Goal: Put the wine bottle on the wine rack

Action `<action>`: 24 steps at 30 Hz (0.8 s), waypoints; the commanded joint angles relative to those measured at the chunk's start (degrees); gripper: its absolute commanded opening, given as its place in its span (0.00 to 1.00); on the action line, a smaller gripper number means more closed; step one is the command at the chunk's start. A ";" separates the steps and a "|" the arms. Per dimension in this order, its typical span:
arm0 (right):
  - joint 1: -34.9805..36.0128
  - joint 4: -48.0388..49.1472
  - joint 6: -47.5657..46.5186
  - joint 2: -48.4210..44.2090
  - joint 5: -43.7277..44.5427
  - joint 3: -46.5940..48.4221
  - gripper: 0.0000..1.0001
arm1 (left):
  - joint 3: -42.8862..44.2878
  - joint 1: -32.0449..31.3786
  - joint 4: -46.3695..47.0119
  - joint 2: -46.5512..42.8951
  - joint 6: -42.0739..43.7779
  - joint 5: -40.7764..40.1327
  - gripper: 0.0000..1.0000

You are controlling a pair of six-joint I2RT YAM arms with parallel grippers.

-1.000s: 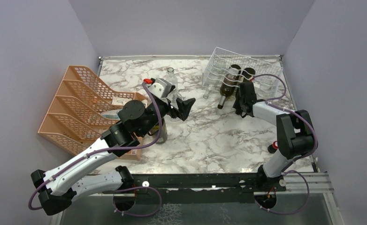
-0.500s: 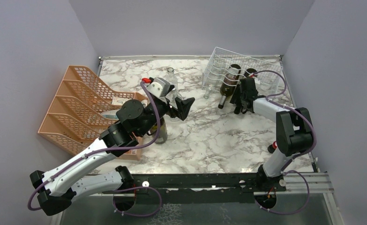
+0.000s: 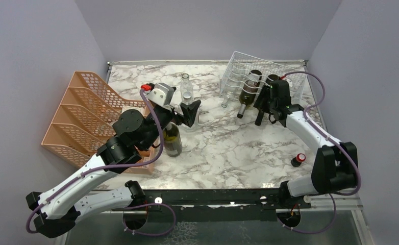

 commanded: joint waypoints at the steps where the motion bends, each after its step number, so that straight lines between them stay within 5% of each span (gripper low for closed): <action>1: -0.24 -2.50 -4.13 -6.94 -10.81 -1.81 0.73 | 1.88 -0.32 -1.94 -1.98 3.30 -5.43 0.99; 13: 4.63 4.57 -12.35 -18.44 -47.25 -4.94 0.71 | 0.96 -0.32 -1.35 -6.47 7.31 -14.11 0.99; 24: 28.03 17.31 -14.15 -18.65 -37.07 -3.72 0.71 | 0.53 -0.32 0.43 -8.37 4.32 -13.33 0.99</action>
